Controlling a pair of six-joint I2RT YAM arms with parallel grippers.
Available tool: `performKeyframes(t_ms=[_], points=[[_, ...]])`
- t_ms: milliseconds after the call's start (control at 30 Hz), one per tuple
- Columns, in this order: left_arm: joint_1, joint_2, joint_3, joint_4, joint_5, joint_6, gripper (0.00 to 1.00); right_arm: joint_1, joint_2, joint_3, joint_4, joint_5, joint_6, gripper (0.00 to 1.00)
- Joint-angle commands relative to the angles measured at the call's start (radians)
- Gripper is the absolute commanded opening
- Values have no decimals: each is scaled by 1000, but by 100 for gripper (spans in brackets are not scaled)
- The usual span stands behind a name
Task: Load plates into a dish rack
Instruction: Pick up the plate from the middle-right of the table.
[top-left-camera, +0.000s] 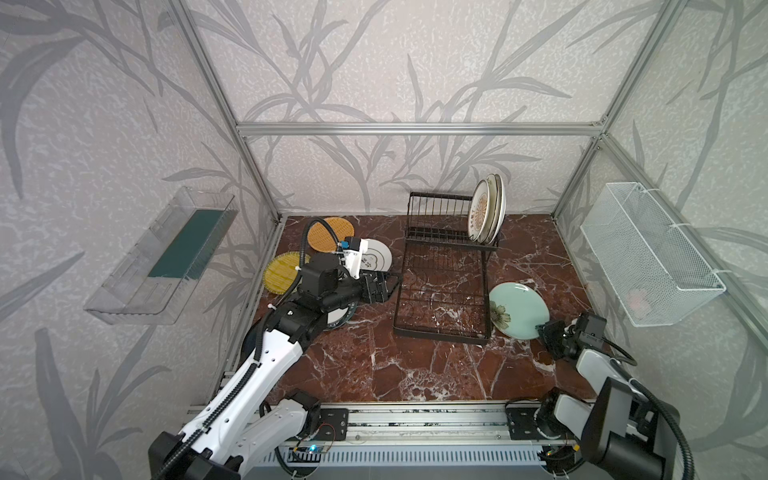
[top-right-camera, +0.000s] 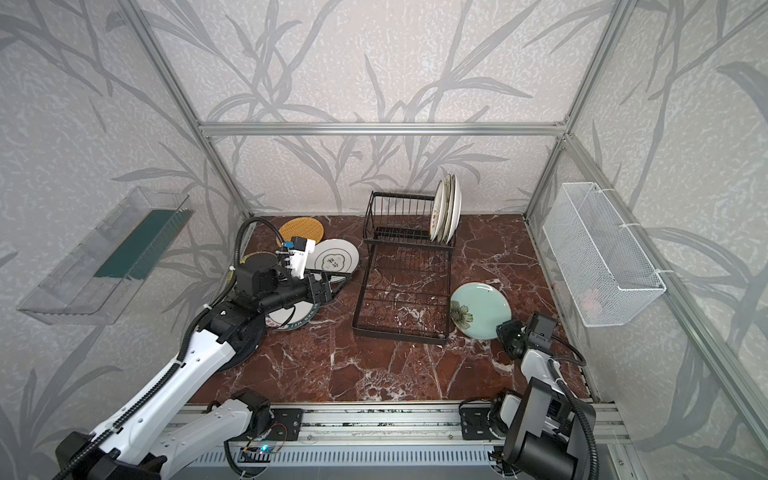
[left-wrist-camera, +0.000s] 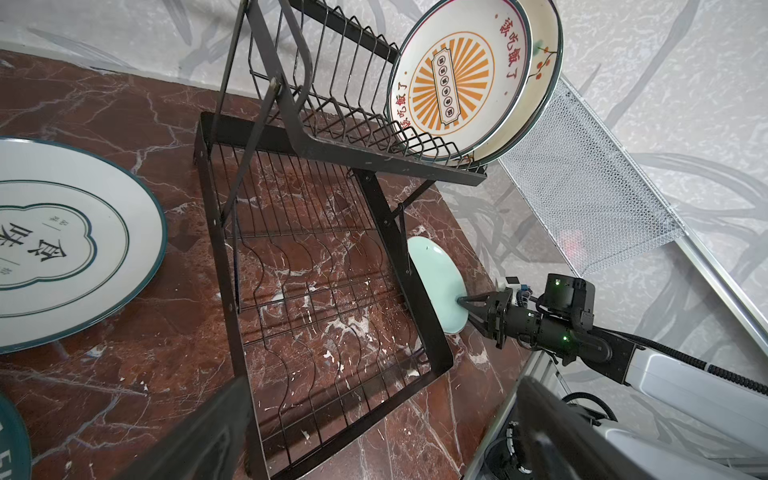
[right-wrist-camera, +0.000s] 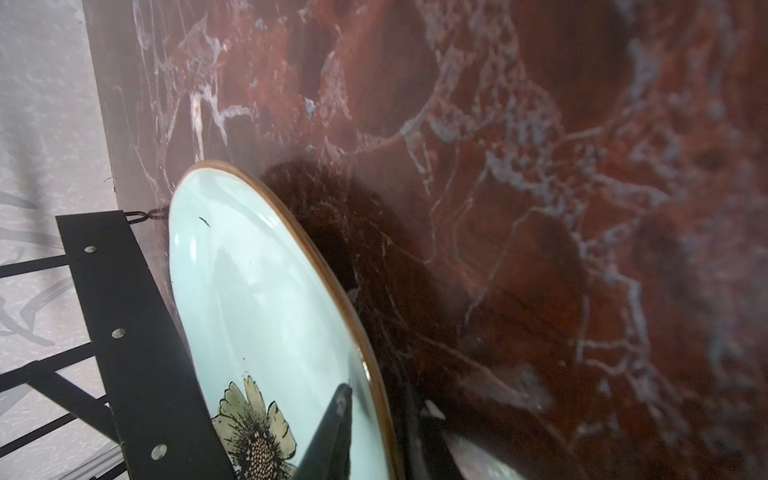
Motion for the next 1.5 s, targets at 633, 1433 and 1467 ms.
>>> performKeyframes(t_ms=[633, 1433, 1467], points=[[6, -22, -17, 44, -32, 5, 99, 0, 69, 40, -15, 30, 39, 0], [-25, -20, -56, 152, -148, -12, 99, -31, -106, 142, 105, -68, 165, 0], [-33, -19, -58, 163, -150, -4, 99, -32, -126, 157, 62, -59, 160, 0]])
